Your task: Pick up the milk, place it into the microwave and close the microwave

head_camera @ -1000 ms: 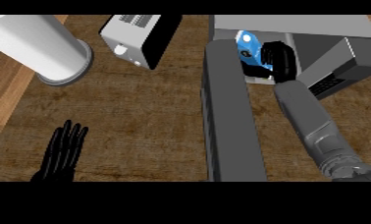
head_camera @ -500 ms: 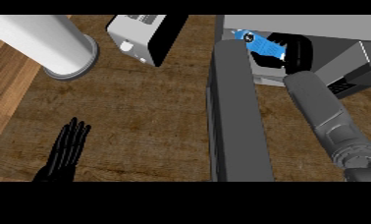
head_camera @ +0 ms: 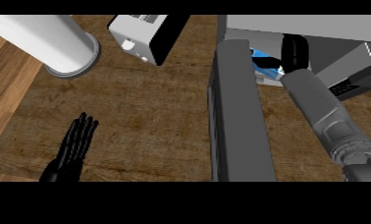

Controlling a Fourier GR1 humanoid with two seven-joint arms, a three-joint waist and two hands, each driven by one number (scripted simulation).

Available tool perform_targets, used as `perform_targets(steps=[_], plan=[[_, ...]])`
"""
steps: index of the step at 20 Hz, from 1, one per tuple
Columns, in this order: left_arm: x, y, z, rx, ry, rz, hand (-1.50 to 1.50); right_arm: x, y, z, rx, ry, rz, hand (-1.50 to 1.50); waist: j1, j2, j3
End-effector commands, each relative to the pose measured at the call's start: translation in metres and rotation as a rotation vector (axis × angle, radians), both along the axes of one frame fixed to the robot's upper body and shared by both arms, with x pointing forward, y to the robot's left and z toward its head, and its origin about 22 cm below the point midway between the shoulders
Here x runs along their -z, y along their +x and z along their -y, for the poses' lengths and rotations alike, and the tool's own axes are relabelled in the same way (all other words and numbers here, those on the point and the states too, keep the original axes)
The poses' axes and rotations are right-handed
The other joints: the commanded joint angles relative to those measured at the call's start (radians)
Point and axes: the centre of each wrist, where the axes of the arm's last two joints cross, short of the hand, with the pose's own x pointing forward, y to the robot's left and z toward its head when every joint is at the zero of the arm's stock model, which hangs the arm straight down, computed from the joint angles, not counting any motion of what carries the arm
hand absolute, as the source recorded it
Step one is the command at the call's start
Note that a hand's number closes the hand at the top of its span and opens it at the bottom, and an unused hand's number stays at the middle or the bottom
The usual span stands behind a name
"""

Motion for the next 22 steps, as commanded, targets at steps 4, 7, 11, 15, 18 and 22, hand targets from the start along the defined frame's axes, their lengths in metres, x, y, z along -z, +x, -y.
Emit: perform_targets(steps=[4,7,11,15,18,22], plan=[[0.004,-0.002,0.010,0.040,-0.027,-0.001,-1.50,0.005,-0.002,-0.007,-0.122,0.091,-0.025,-1.50,0.001,0.000,0.001],[-0.001,0.001,0.013,0.052,-0.024,0.013,-1.50,0.020,-0.009,-0.024,-0.166,0.153,-0.002,-1.50,-0.010,-0.005,0.001],[-0.005,0.002,0.016,0.050,-0.031,0.015,-1.50,0.027,-0.015,-0.014,-0.200,0.244,-0.001,-1.50,-0.031,-0.013,0.001],[-0.001,0.006,0.022,0.064,-0.026,0.019,-1.50,0.036,-0.023,0.003,-0.193,0.311,-0.008,-1.50,-0.042,-0.016,0.000],[-0.002,0.002,0.026,0.057,-0.015,0.028,-1.50,0.057,-0.040,0.015,-0.202,0.394,-0.012,-1.50,-0.056,-0.024,0.000],[0.000,0.003,0.036,0.068,-0.017,0.022,-1.50,0.067,-0.048,0.016,-0.212,0.450,0.002,-1.50,-0.064,-0.027,-0.001]])
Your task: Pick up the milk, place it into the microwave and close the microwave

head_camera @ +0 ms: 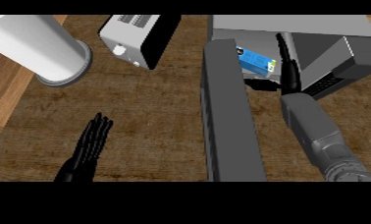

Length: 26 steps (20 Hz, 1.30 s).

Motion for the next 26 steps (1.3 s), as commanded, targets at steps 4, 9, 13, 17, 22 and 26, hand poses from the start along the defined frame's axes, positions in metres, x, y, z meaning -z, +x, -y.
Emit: perform_targets(steps=[4,9,13,17,22,26], plan=[[-0.005,0.009,0.002,0.018,0.003,-0.026,-1.50,0.040,-0.035,0.006,-0.058,0.110,0.010,-1.50,-0.028,-0.011,-0.001],[0.004,0.001,0.027,0.020,-0.003,-0.017,-1.50,0.052,-0.046,0.005,-0.129,0.223,-0.029,-1.50,-0.034,-0.017,-0.002],[0.010,0.009,0.025,0.036,0.015,-0.022,-1.50,0.072,-0.076,0.032,-0.168,0.250,-0.040,-1.50,-0.047,-0.021,-0.003],[-0.002,0.013,0.042,0.012,0.009,0.001,-1.50,0.091,-0.099,0.027,-0.209,0.339,-0.037,-1.50,-0.059,-0.027,-0.004],[-0.004,0.017,0.020,0.129,-0.038,-0.054,-1.50,0.105,-0.120,0.026,-0.258,0.515,0.017,-1.50,-0.074,-0.031,-0.005],[-0.005,0.009,0.033,0.174,0.059,-0.085,1.50,0.103,-0.122,0.029,-0.296,0.559,0.028,-1.50,-0.084,-0.039,-0.006]])
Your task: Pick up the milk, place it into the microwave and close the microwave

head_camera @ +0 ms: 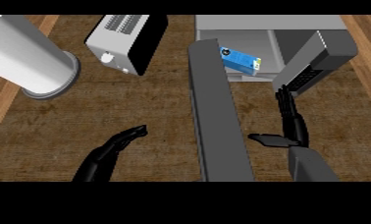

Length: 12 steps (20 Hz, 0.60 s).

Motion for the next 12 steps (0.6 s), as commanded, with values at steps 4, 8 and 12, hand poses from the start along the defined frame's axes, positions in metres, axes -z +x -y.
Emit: perform_targets(steps=[4,8,12], plan=[[0.017,-0.004,-0.002,0.043,0.152,-0.014,1.50,-0.001,-0.009,0.008,-0.021,0.122,0.136,-1.50,0.000,-0.002,-0.001],[0.022,0.005,0.004,0.138,0.250,-0.051,1.50,0.007,-0.043,0.020,-0.056,0.121,0.142,-1.50,-0.021,-0.007,-0.002],[0.033,0.020,0.030,0.229,0.365,-0.041,1.50,-0.013,-0.040,0.037,-0.068,0.102,0.153,-1.50,-0.039,-0.008,-0.004]])
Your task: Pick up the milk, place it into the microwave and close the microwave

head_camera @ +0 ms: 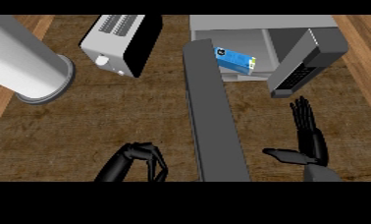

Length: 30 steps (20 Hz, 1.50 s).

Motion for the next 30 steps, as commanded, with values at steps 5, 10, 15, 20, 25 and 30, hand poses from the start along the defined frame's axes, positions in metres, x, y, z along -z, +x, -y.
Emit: perform_targets(steps=[5,10,15,20,25,30], plan=[[0.022,0.002,0.065,0.201,0.104,-0.061,1.50,-0.025,-0.028,0.035,-0.047,0.057,0.093,-1.50,0.007,0.005,0.000],[0.031,0.022,0.087,0.248,0.099,-0.038,1.50,-0.057,-0.067,0.054,-0.076,0.047,0.132,-1.50,-0.005,0.004,-0.001],[0.036,0.011,0.129,0.252,0.117,-0.027,1.50,-0.096,-0.064,0.043,-0.128,0.060,0.155,-1.50,-0.014,0.007,-0.002],[0.036,0.034,0.146,0.252,0.127,-0.043,1.50,-0.122,-0.062,0.049,-0.198,0.077,0.203,-1.50,-0.039,0.015,-0.003],[0.026,0.048,0.159,0.225,0.129,0.013,1.50,-0.127,-0.067,0.036,-0.257,0.060,0.191,-1.50,-0.085,0.024,-0.003],[0.011,0.069,0.165,0.155,0.149,0.042,1.50,-0.149,-0.056,0.034,-0.316,0.066,0.215,-1.50,-0.142,0.035,-0.006]])
